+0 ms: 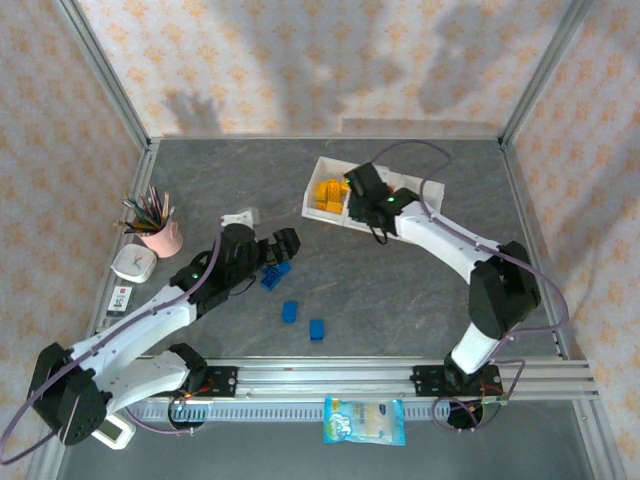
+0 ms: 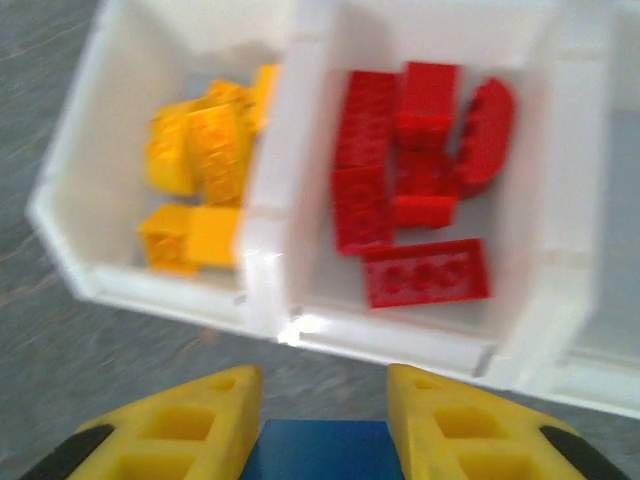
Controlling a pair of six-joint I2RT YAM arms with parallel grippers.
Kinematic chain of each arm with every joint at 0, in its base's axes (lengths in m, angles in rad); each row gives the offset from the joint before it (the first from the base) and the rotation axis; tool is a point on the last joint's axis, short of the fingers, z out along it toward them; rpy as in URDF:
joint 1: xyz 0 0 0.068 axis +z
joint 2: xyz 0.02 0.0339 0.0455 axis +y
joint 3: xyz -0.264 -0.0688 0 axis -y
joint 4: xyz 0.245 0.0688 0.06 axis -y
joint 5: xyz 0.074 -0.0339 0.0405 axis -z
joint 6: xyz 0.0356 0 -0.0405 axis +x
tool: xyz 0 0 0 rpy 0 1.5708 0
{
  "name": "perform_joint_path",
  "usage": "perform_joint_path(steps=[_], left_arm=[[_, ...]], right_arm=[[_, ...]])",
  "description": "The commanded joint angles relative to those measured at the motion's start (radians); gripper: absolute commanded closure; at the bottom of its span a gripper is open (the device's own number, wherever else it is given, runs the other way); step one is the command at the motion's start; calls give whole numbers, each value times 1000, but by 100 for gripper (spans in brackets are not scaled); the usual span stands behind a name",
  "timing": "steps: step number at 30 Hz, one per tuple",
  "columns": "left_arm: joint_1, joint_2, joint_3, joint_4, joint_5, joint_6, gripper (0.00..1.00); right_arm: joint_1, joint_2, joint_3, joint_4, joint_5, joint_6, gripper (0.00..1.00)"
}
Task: Sort the legos into containers by color
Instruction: Place the lego in the container.
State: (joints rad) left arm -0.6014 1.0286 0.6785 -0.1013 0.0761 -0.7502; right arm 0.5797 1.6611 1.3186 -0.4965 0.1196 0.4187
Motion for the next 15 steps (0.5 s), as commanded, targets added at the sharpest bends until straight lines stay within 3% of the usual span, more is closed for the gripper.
perform_joint_path(steps=[1, 7, 15], left_arm=[[-50, 80, 68, 128, 32, 36, 1], [-86, 227, 135, 243, 71, 50, 1], [-87, 333, 220, 262, 81, 78, 1]], right_arm=[[-80, -41, -35, 10, 40, 1, 74], [-232, 19, -41, 71, 22, -14, 74], [-341, 200, 75, 118, 10, -26, 74]])
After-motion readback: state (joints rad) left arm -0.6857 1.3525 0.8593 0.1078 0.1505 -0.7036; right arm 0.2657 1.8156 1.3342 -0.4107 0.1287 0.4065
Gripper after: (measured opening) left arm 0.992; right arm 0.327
